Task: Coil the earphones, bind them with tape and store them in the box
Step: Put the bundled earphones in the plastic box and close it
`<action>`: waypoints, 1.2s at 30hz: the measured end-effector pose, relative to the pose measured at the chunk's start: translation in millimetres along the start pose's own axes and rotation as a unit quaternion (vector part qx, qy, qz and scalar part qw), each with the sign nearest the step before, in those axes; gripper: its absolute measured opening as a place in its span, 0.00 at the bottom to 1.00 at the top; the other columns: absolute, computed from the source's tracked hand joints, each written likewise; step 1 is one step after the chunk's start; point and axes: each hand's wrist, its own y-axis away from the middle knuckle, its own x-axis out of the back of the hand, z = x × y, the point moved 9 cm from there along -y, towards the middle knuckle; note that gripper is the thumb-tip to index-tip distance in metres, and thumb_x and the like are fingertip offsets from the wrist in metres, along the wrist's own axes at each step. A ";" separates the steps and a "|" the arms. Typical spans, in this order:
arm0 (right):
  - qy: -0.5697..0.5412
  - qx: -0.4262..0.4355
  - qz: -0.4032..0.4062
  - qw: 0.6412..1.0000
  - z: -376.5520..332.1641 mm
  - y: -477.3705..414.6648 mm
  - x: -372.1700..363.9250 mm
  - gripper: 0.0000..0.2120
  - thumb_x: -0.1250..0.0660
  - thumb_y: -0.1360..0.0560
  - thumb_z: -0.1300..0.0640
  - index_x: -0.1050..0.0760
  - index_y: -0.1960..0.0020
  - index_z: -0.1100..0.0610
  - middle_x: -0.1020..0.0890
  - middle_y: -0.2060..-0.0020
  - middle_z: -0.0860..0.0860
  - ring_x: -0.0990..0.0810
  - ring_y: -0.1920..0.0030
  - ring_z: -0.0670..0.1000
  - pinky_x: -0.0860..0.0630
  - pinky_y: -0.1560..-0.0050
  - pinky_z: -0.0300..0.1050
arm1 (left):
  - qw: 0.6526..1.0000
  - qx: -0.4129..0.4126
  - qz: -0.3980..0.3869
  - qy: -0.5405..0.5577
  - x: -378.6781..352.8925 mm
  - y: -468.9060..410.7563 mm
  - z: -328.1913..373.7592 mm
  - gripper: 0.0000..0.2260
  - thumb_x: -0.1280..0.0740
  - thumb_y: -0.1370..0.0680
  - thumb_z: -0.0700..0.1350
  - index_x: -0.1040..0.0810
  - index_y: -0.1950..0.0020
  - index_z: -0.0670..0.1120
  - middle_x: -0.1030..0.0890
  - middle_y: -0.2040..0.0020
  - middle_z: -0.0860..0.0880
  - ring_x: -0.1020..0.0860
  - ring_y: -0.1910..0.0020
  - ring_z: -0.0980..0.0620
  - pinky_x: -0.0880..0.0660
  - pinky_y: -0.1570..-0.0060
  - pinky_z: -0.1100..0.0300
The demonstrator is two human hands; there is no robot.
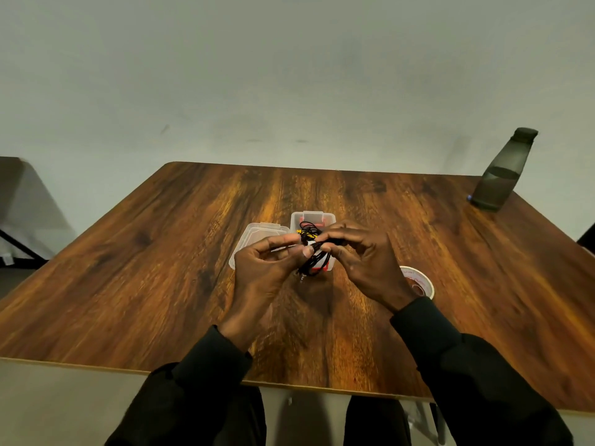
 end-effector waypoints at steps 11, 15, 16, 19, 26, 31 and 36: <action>-0.020 -0.046 0.001 0.999 0.9 -3.2 -10.7 0.08 0.27 0.24 0.63 0.15 0.45 0.62 0.13 0.50 0.52 0.15 0.49 0.45 0.22 0.50 0.35 | 0.976 0.035 -0.182 -0.115 -9.3 -4.9 2.3 0.14 0.28 0.25 0.51 0.12 0.46 0.43 0.12 0.55 0.47 0.24 0.65 0.65 0.30 0.63 0.67; -0.037 -0.054 0.009 0.998 2.0 -0.6 -14.1 0.07 0.27 0.23 0.64 0.15 0.45 0.62 0.13 0.51 0.52 0.14 0.49 0.47 0.20 0.49 0.39 | 0.966 0.126 -0.221 -0.044 -13.7 -4.8 -7.1 0.12 0.28 0.28 0.47 0.12 0.50 0.42 0.14 0.56 0.45 0.24 0.62 0.59 0.31 0.64 0.67; -0.049 -0.053 0.014 0.997 2.5 1.1 -14.9 0.07 0.27 0.24 0.65 0.15 0.46 0.63 0.13 0.51 0.53 0.14 0.49 0.48 0.19 0.47 0.41 | 0.962 0.159 -0.222 -0.011 -14.4 -4.4 -11.4 0.10 0.28 0.29 0.46 0.11 0.53 0.43 0.15 0.57 0.46 0.23 0.62 0.59 0.29 0.65 0.69; -0.092 -0.065 0.031 0.993 6.1 8.6 -14.3 0.07 0.28 0.24 0.67 0.15 0.46 0.64 0.12 0.51 0.54 0.14 0.47 0.50 0.19 0.44 0.43 | 0.934 0.252 -0.236 0.094 -22.7 4.1 -21.8 0.08 0.29 0.30 0.44 0.11 0.58 0.44 0.16 0.58 0.47 0.21 0.61 0.57 0.29 0.68 0.70; -0.112 -0.110 0.032 0.987 15.2 26.8 -17.6 0.12 0.26 0.25 0.65 0.17 0.42 0.63 0.13 0.46 0.54 0.15 0.43 0.50 0.20 0.42 0.43 | 0.914 0.303 -0.228 0.143 -26.3 9.7 -37.4 0.08 0.29 0.28 0.41 0.13 0.55 0.38 0.17 0.57 0.43 0.19 0.63 0.56 0.28 0.73 0.70; 0.057 -0.205 -0.007 0.977 49.2 51.2 23.2 0.18 0.25 0.25 0.59 0.19 0.36 0.52 0.16 0.45 0.44 0.17 0.47 0.42 0.17 0.45 0.43 | 0.959 0.233 -0.151 0.057 -3.5 -1.9 -43.2 0.08 0.27 0.32 0.43 0.13 0.59 0.38 0.15 0.60 0.43 0.22 0.61 0.53 0.29 0.74 0.71; 0.270 -0.303 0.053 0.912 88.7 79.8 105.3 0.05 0.26 0.25 0.62 0.14 0.52 0.53 0.14 0.56 0.47 0.17 0.56 0.42 0.23 0.58 0.34 | 0.961 0.228 -0.142 0.067 4.4 -3.6 -46.4 0.06 0.27 0.32 0.42 0.12 0.61 0.41 0.14 0.60 0.44 0.25 0.58 0.52 0.27 0.73 0.71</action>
